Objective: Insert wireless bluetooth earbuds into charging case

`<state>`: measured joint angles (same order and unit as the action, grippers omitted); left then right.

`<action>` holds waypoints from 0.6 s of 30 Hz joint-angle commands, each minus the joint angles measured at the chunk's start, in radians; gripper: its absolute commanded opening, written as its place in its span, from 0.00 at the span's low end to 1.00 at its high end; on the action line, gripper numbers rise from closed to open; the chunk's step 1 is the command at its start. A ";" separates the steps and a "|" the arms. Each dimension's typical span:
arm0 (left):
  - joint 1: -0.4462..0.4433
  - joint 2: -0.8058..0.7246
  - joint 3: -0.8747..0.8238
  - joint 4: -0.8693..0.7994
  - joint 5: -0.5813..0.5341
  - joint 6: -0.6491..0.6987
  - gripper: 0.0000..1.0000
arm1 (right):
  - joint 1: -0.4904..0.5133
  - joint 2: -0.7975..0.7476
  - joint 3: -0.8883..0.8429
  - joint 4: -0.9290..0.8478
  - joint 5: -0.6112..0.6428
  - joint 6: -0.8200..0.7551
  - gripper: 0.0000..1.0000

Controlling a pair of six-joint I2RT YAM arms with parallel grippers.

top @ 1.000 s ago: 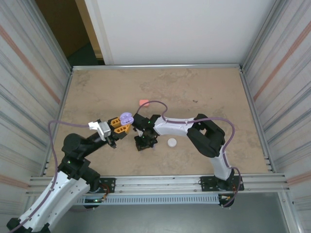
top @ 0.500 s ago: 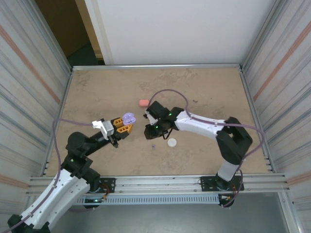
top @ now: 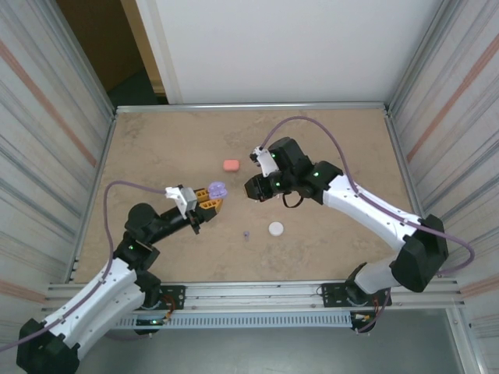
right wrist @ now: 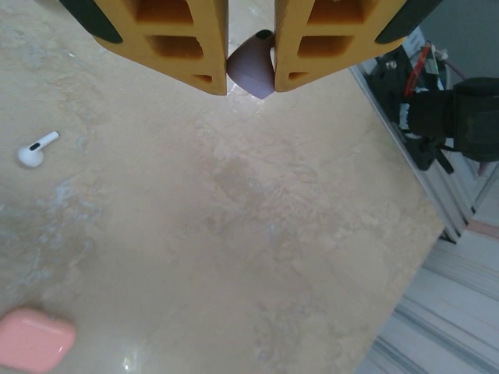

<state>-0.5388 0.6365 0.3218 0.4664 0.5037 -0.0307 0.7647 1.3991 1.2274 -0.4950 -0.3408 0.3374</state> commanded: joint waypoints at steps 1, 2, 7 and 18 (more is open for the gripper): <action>-0.006 0.031 -0.012 0.069 0.001 -0.012 0.00 | -0.005 -0.067 0.024 -0.019 0.001 -0.072 0.17; -0.006 0.044 -0.011 0.075 0.007 -0.012 0.00 | -0.003 -0.082 0.026 -0.017 0.004 -0.081 0.18; -0.006 0.107 -0.022 0.155 0.043 -0.020 0.00 | 0.000 -0.151 0.020 0.021 -0.003 -0.133 0.18; -0.006 0.200 -0.009 0.263 0.091 -0.032 0.00 | 0.083 -0.228 0.023 0.113 0.031 -0.258 0.19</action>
<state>-0.5388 0.8276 0.3042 0.6514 0.5613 -0.0498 0.8288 1.1900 1.2274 -0.4252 -0.3298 0.1421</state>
